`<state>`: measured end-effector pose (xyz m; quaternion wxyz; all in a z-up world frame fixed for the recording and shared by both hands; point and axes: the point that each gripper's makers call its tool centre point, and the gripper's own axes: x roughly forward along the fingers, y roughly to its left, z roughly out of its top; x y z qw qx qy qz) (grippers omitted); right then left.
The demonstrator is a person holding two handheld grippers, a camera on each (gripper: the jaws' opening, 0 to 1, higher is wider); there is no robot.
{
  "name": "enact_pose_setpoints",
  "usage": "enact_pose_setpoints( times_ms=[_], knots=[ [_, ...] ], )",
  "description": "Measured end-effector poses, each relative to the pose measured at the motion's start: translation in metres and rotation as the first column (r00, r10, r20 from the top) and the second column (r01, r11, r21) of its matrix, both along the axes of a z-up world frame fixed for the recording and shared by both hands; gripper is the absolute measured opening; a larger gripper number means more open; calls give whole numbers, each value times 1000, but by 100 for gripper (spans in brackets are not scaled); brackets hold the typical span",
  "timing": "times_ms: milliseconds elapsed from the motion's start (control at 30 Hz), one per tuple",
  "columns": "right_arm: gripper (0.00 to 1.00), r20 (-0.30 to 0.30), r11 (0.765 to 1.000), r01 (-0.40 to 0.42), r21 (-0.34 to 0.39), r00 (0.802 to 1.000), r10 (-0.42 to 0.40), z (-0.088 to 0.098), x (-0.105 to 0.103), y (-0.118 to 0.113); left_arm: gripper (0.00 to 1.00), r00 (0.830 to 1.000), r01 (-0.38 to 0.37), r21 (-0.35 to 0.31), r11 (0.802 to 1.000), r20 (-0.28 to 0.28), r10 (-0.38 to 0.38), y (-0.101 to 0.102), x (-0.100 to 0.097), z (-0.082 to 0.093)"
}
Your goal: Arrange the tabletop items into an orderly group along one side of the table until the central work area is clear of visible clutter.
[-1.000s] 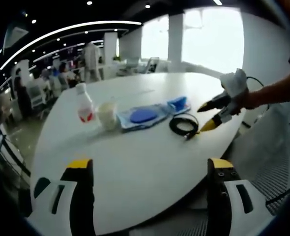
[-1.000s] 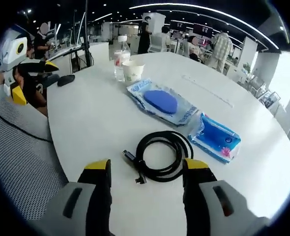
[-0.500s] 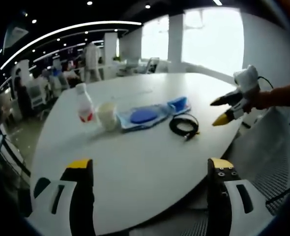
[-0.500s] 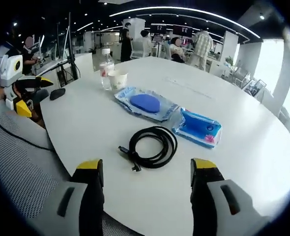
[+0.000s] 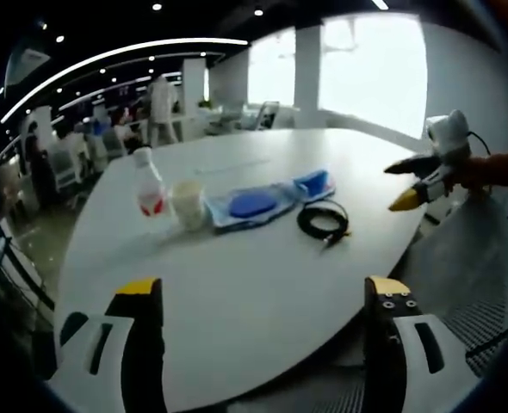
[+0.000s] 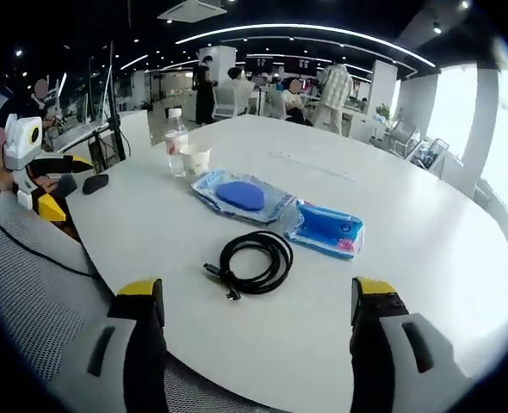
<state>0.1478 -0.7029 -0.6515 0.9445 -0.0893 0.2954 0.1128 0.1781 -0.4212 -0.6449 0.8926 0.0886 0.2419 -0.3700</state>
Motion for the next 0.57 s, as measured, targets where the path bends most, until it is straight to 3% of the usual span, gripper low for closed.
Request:
enact_pose_setpoints(
  times_ms=[200,333,567],
  knots=[
    [95,21,999,-1,-54,1000,2,5,-9,-7,94,1000,-9,-7,1000,6,9,1,2,2],
    [96,3,999,31,-33,1000,-31,-1,-13,-13,94,1000,-3,-5,1000,6,3,0,1,1],
    [96,36,999,48,-8,998,-47,4,-11,-11,95,1000,-17,-15,1000,15,17,2,2,3]
  ],
)
